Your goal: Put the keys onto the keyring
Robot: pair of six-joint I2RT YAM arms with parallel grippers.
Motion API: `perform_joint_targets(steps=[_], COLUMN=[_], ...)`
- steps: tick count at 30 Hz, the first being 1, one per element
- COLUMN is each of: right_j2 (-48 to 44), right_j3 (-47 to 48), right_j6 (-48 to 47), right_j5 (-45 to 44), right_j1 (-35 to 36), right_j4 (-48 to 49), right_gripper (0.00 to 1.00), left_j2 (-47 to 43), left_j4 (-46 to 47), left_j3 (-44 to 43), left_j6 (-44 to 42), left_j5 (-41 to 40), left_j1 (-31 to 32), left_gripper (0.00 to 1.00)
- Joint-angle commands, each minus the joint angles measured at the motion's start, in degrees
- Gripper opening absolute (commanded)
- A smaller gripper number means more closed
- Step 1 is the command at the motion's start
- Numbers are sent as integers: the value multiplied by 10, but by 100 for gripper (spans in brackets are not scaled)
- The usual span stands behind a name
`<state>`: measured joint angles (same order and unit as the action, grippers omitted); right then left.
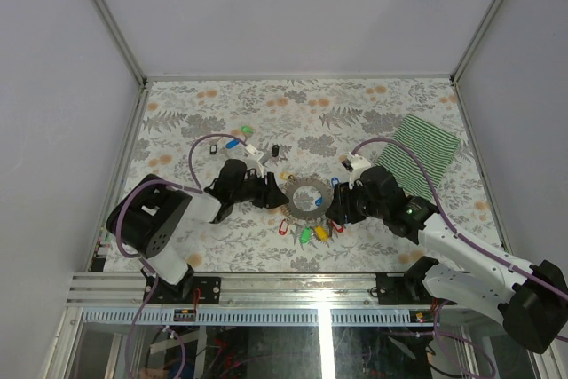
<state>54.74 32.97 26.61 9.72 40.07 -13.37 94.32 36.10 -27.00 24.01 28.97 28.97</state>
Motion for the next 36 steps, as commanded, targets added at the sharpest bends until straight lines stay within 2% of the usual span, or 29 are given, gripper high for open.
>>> perform_joint_targets(steps=[1,16,27,34,36], right_j2=[-13,-8,-9,-12,-14], right_j3=[14,14,15,17,17], right_j6=[3,5,3,2,2], right_j5=[7,14,12,9,8], right_j1=[0,0,0,0,0], right_j4=[22,29,26,25,25], right_gripper=[52,52,52,52,52], left_j2=[11,-1,-8,-37,-53], left_j4=[3,7,-3,-40,-58], left_j3=[8,33,19,7,4], left_j6=[4,5,-1,-16,-22], left_j5=[-6,-10,-10,-10,-12], left_j1=[7,10,10,11,10], left_gripper=[45,38,22,2,0])
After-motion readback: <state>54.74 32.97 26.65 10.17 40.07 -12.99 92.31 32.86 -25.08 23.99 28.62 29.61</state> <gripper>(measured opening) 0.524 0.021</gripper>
